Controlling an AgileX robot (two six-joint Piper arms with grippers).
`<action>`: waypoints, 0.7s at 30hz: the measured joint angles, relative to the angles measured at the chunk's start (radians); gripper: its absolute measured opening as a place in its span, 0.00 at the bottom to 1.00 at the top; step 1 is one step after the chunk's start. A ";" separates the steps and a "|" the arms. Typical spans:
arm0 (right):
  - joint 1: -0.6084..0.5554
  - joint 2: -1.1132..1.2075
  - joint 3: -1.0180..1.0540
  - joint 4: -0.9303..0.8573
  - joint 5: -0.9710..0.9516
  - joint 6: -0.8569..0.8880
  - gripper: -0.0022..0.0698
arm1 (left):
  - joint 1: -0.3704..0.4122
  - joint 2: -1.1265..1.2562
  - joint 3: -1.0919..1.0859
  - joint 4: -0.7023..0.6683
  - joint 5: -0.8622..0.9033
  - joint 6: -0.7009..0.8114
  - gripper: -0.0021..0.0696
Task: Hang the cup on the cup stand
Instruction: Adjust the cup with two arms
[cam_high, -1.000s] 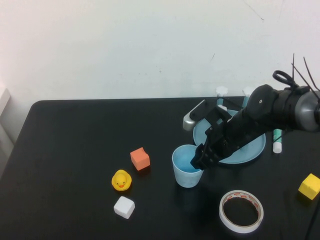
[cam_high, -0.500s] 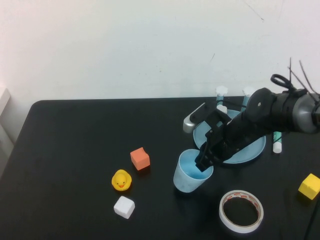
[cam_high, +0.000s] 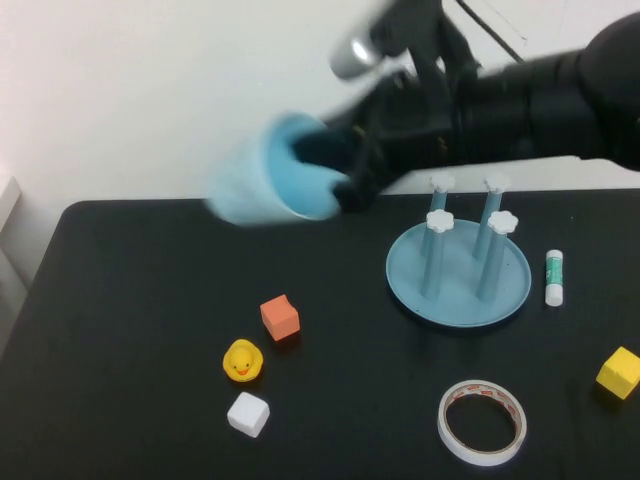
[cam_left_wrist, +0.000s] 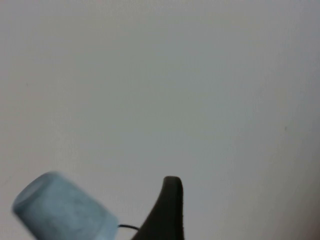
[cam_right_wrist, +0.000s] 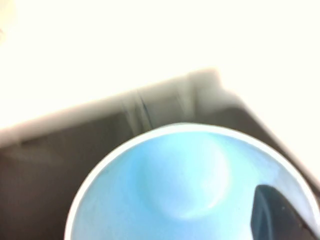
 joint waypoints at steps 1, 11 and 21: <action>0.017 -0.013 0.000 0.072 -0.002 -0.055 0.06 | 0.000 0.000 0.000 0.025 -0.008 -0.043 0.99; 0.229 -0.001 -0.002 0.630 -0.028 -0.558 0.06 | 0.000 0.000 0.000 0.112 -0.021 -0.193 0.99; 0.351 0.120 -0.043 0.650 -0.031 -0.583 0.06 | 0.000 0.000 0.000 0.138 0.053 -0.208 1.00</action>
